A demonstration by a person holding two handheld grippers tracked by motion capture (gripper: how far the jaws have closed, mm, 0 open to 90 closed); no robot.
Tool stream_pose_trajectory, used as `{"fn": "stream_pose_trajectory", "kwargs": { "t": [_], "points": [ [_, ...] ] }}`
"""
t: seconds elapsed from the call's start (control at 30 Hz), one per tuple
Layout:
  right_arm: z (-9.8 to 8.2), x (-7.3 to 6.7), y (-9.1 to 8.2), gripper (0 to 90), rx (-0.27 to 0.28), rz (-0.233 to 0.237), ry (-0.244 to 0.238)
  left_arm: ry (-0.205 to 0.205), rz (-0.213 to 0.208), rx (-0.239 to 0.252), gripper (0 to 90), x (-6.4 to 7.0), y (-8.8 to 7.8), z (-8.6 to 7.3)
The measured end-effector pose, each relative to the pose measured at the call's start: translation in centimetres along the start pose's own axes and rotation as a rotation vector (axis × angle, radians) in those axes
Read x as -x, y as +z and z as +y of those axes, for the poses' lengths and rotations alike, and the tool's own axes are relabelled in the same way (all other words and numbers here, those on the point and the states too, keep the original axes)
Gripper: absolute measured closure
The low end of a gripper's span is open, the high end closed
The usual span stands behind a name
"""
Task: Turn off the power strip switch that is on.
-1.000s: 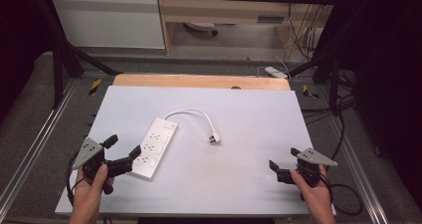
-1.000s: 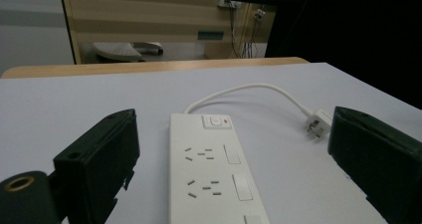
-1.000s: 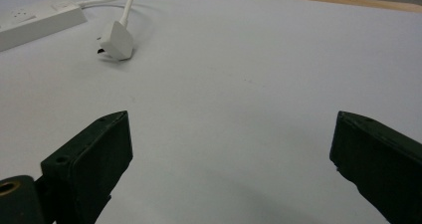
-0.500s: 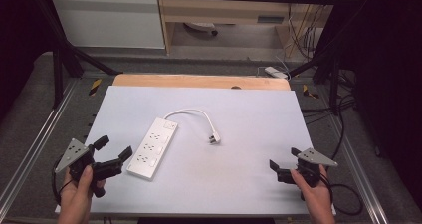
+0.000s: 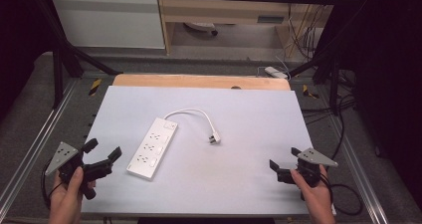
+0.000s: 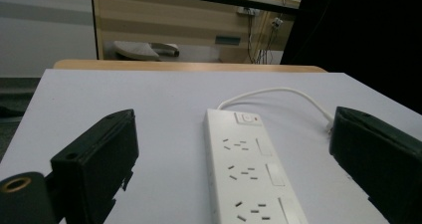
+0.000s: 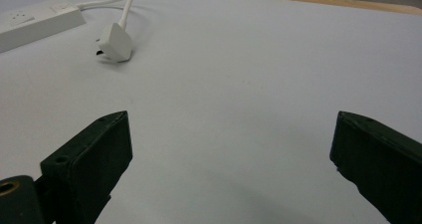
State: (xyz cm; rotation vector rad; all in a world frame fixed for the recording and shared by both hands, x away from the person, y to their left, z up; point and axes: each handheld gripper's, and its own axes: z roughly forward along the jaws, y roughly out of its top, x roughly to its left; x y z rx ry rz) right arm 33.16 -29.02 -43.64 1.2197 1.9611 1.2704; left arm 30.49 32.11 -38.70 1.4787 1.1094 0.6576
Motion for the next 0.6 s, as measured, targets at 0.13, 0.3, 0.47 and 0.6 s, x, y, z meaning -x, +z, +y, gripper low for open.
{"fn": "stream_pose_trajectory", "kwargs": {
  "t": [0.13,0.3,0.47,0.6],
  "points": [
    [0.0,0.0,0.0,3.4,0.000,0.000,-0.001,-0.017,0.015,-0.018,5.1,-0.9,-0.1,-0.8],
    [0.0,0.0,0.0,3.4,-0.001,0.000,-0.001,-0.032,0.025,-0.068,5.6,-2.0,0.1,-2.0],
    [0.0,0.0,0.1,3.4,-0.005,-0.001,0.006,-0.021,0.032,-0.137,6.1,-2.7,0.5,-3.2],
    [-0.1,0.0,0.2,3.2,-0.017,-0.010,0.002,0.005,0.031,-0.187,6.3,-2.4,1.1,-3.9]
  ]
}}
